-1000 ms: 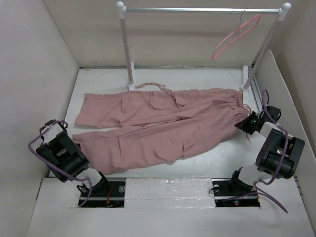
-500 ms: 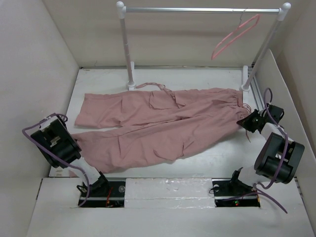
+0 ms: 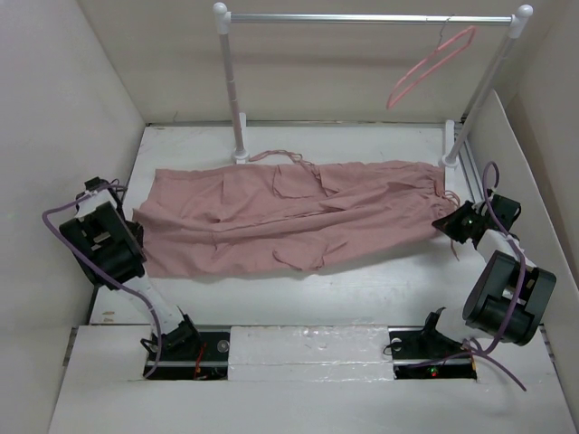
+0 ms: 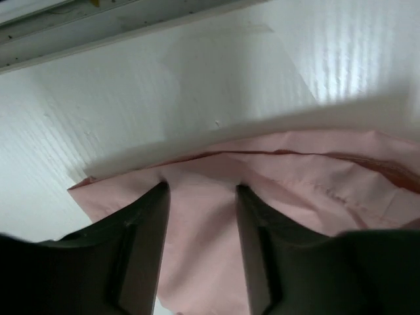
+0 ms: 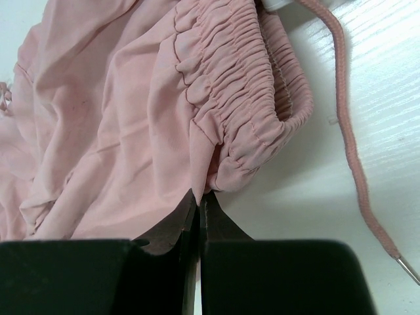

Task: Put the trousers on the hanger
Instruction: Fold the trousers at the center of the board.

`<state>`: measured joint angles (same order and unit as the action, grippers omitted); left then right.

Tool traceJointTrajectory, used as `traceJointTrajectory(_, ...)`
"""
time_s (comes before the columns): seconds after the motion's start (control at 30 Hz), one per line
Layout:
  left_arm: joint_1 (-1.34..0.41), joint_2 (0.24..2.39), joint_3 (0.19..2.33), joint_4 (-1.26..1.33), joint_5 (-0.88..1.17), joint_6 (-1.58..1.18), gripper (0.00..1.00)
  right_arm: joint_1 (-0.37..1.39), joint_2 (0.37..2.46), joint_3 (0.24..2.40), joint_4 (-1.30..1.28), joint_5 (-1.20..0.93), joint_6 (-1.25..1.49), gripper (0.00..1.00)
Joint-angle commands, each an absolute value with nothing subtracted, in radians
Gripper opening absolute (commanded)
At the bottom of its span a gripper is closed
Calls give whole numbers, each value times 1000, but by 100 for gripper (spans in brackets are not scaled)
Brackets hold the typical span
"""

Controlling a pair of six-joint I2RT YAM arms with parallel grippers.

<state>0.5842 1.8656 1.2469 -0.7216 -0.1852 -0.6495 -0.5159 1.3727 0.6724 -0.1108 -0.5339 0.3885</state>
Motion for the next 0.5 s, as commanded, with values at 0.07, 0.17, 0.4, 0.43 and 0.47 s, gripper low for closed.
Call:
traceJointTrajectory(0.07,580,1691,1195,-635,-201,-620,58,-523,1353,692,-61,-531,356,4)
traceJointTrajectory(0.17,580,1591,1183,-686,-209,-621,60,-523,1365,698,-64,-541,342,4)
traceJointTrajectory(0.4,632,1350,977,-736,-196,-667,55,-523,1358,692,-74,-557,328,3)
traceJointTrajectory(0.43,644,1338,948,-736,-192,-679,54,-523,1356,692,-74,-558,327,4)
traceJointTrajectory(0.47,644,1332,907,-744,-189,-708,54,-523,1353,693,-77,-560,327,4)
